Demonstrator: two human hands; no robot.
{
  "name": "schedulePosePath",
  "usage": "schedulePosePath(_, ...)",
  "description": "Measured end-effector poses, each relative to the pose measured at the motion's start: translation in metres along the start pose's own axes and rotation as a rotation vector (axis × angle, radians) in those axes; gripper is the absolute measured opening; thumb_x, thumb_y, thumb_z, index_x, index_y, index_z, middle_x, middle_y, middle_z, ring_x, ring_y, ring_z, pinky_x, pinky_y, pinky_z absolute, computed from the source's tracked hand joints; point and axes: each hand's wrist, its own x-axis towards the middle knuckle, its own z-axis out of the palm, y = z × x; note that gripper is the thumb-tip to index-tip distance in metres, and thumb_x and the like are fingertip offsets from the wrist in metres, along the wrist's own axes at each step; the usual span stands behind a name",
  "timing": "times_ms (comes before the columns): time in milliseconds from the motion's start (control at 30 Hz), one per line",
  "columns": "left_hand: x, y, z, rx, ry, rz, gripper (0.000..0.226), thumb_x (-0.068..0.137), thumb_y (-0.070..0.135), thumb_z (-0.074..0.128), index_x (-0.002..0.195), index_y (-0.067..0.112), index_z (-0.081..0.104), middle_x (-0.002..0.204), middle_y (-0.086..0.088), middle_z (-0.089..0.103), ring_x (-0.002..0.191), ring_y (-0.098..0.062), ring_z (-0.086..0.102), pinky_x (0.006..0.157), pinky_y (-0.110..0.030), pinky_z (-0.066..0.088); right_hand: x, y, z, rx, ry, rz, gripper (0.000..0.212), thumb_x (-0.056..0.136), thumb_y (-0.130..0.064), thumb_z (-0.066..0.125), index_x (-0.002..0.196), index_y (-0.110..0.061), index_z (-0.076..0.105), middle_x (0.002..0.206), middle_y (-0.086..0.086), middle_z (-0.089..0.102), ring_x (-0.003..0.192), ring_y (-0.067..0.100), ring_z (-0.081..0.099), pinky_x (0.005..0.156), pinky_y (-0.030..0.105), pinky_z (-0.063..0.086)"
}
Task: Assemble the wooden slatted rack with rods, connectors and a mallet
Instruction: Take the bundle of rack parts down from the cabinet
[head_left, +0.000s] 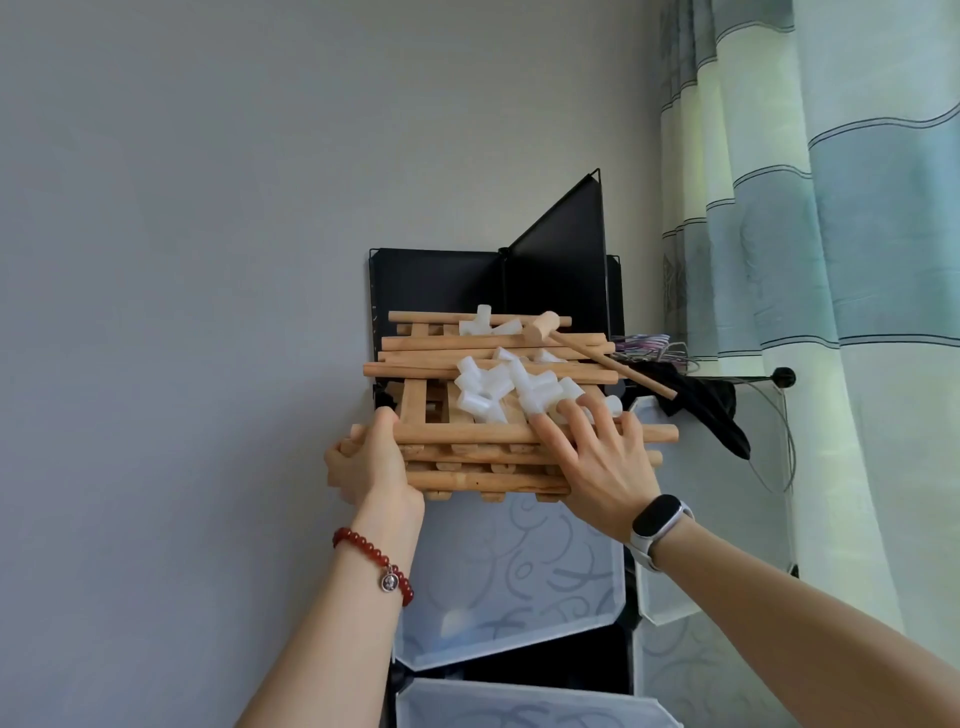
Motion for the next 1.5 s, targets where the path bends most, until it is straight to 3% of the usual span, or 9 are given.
schedulePosePath(233, -0.011, -0.009, -0.016, -0.036, -0.052, -0.004, 0.038, 0.057, 0.021, 0.064, 0.092, 0.017, 0.048, 0.083, -0.006, 0.050, 0.063, -0.023, 0.054, 0.050, -0.029, 0.046, -0.015, -0.003, -0.013, -0.014, -0.026, -0.003, 0.079, 0.055, -0.022, 0.075, 0.126, -0.019, 0.041, 0.110, 0.014, 0.054, 0.101, 0.035, 0.049, 0.065, 0.042, 0.041)
schedulePosePath(567, -0.054, -0.004, -0.034, -0.085, -0.059, -0.080, 0.022, 0.061, 0.015, 0.061, 0.071, 0.017, 0.042, 0.068, -0.002, 0.048, 0.052, -0.020, 0.051, 0.049, -0.028, 0.045, -0.032, 0.005, -0.062, -0.025, -0.091, -0.054, 0.078, 0.057, -0.022, 0.073, 0.127, -0.020, 0.038, 0.110, 0.015, 0.055, 0.103, 0.036, 0.051, 0.064, 0.041, 0.039)
schedulePosePath(700, -0.081, -0.003, -0.043, -0.076, -0.070, -0.093, 0.018, 0.058, 0.016, 0.061, 0.066, 0.017, 0.045, 0.075, -0.007, 0.053, 0.063, -0.025, 0.055, 0.061, -0.039, 0.048, -0.047, 0.006, -0.088, -0.036, -0.099, -0.037, 0.071, 0.059, -0.018, 0.069, 0.123, -0.020, 0.040, 0.107, 0.013, 0.056, 0.102, 0.035, 0.050, 0.065, 0.040, 0.038)
schedulePosePath(800, -0.102, -0.001, -0.056, -0.076, -0.060, -0.108, 0.022, 0.060, 0.016, 0.062, 0.078, 0.014, 0.049, 0.077, -0.007, 0.055, 0.065, -0.025, 0.057, 0.060, -0.037, 0.049, -0.060, 0.004, -0.111, -0.068, -0.123, -0.044, 0.073, 0.058, -0.016, 0.069, 0.125, -0.021, 0.040, 0.108, 0.014, 0.056, 0.103, 0.035, 0.051, 0.066, 0.041, 0.039)
schedulePosePath(933, -0.129, 0.009, -0.075, -0.057, -0.106, -0.147, 0.017, 0.068, 0.014, 0.062, 0.066, 0.018, 0.045, 0.069, -0.003, 0.051, 0.068, -0.023, 0.055, 0.060, -0.034, 0.046, -0.077, -0.006, -0.149, -0.103, -0.155, -0.018, 0.069, 0.063, -0.011, 0.061, 0.127, -0.021, 0.038, 0.110, 0.015, 0.057, 0.105, 0.035, 0.047, 0.067, 0.043, 0.041)
schedulePosePath(1067, -0.154, 0.021, -0.103, -0.044, -0.162, -0.247, 0.026, 0.071, 0.019, 0.066, 0.093, 0.014, 0.053, 0.085, -0.007, 0.060, 0.072, -0.022, 0.062, 0.062, -0.035, 0.051, -0.097, -0.025, -0.199, -0.167, -0.214, 0.019, 0.060, 0.069, -0.013, 0.047, 0.128, -0.021, 0.037, 0.111, 0.016, 0.057, 0.105, 0.035, 0.044, 0.069, 0.043, 0.042)
schedulePosePath(1200, -0.182, 0.032, -0.150, -0.003, -0.294, -0.394, 0.049, 0.064, 0.033, 0.067, 0.108, 0.015, 0.055, 0.102, -0.008, 0.064, 0.087, -0.023, 0.066, 0.062, -0.037, 0.056, -0.125, -0.061, -0.263, -0.237, -0.274, 0.038, 0.072, 0.063, -0.018, 0.069, 0.128, -0.020, 0.038, 0.116, 0.015, 0.050, 0.108, 0.035, 0.041, 0.072, 0.047, 0.045)
schedulePosePath(1267, -0.203, 0.047, -0.170, 0.036, -0.303, -0.391, 0.047, 0.074, 0.027, 0.066, 0.116, 0.010, 0.055, 0.101, -0.010, 0.064, 0.086, -0.026, 0.066, 0.072, -0.044, 0.057, -0.137, -0.081, -0.297, -0.285, -0.298, 0.076, 0.068, 0.066, -0.019, 0.064, 0.128, -0.021, 0.038, 0.117, 0.015, 0.046, 0.109, 0.035, 0.042, 0.072, 0.047, 0.044)
schedulePosePath(1500, -0.281, 0.091, -0.246, 0.124, -0.413, -0.582, 0.044, 0.078, 0.024, 0.064, 0.119, 0.012, 0.054, 0.113, -0.015, 0.064, 0.092, -0.029, 0.065, 0.079, -0.048, 0.055, -0.188, -0.146, -0.428, -0.452, -0.446, 0.183, 0.054, 0.074, -0.019, 0.042, 0.127, -0.021, 0.041, 0.120, 0.015, 0.049, 0.111, 0.035, 0.043, 0.075, 0.047, 0.043)
